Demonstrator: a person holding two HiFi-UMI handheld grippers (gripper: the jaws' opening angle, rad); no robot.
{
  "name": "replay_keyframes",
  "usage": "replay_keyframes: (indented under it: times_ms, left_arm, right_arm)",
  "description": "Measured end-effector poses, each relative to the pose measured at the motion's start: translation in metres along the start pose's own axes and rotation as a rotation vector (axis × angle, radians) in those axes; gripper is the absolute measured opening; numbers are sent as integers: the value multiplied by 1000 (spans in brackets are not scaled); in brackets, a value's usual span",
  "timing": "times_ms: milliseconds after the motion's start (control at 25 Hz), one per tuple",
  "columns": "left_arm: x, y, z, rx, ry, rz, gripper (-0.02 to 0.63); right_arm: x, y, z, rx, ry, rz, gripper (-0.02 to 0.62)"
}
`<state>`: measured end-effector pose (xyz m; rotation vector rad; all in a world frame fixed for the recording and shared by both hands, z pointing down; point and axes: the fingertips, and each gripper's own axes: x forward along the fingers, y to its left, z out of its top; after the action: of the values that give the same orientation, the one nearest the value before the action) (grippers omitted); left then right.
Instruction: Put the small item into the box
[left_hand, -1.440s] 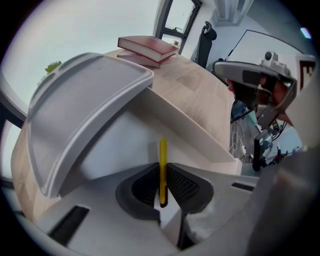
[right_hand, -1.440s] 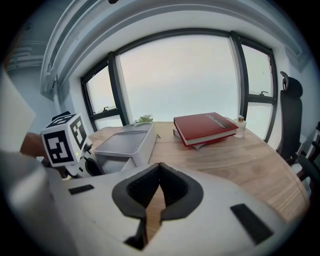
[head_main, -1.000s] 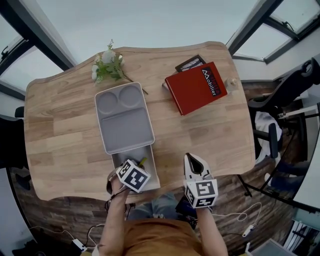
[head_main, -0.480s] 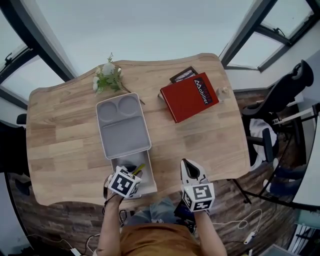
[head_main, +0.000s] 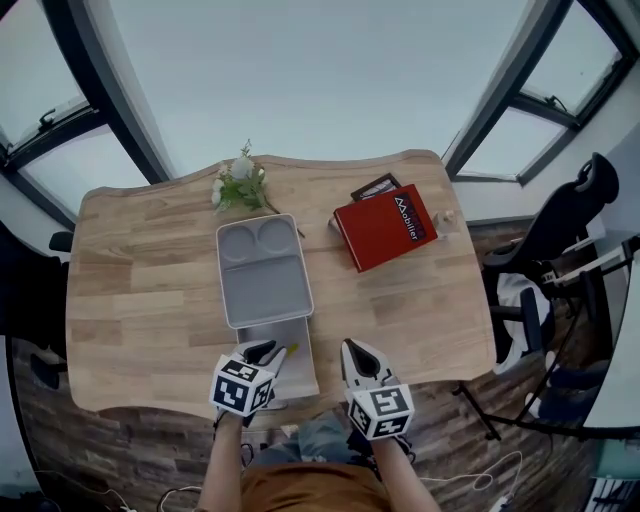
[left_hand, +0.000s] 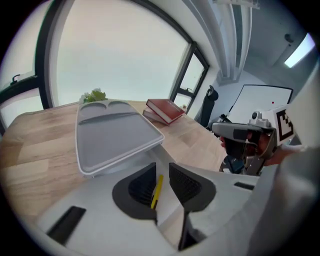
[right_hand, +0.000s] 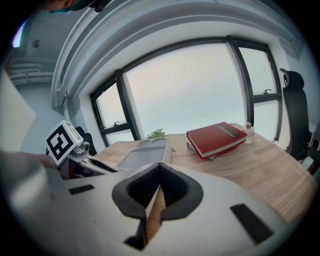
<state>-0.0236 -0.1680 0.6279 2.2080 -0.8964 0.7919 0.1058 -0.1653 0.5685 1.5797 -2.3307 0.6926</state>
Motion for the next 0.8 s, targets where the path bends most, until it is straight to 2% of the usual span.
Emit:
replay_keyframes:
  times_ms: [120,280,400,520,600,720,800]
  left_arm:
    - [-16,3,16,-41,-113,14,59]
    - [-44,1,33,-59,-235,3,12]
    - [-66,-3,45,-44,-332,14,5]
    - [-94,-7,55,-9,-444,66,5]
    - [-111,-16,61,-8,-508,36,5]
    - [-130,-36,72,-36,-598,-73,5]
    - [-143,-43,73,-14,-636,-55,5]
  right_arm:
    - [0,5,7,25,-32,11,3]
    - [-4,22,16,-57,-53,11,3]
    - [-10,34,25,-70,-80,12,3]
    - [-22,44,35,-101,-105,1,3]
    - [-31,52,45,-123,-138,-9,3]
    - [-43,66,62,-165,-201,-19,3]
    - [-51,77,68,-187,-222,-15,3]
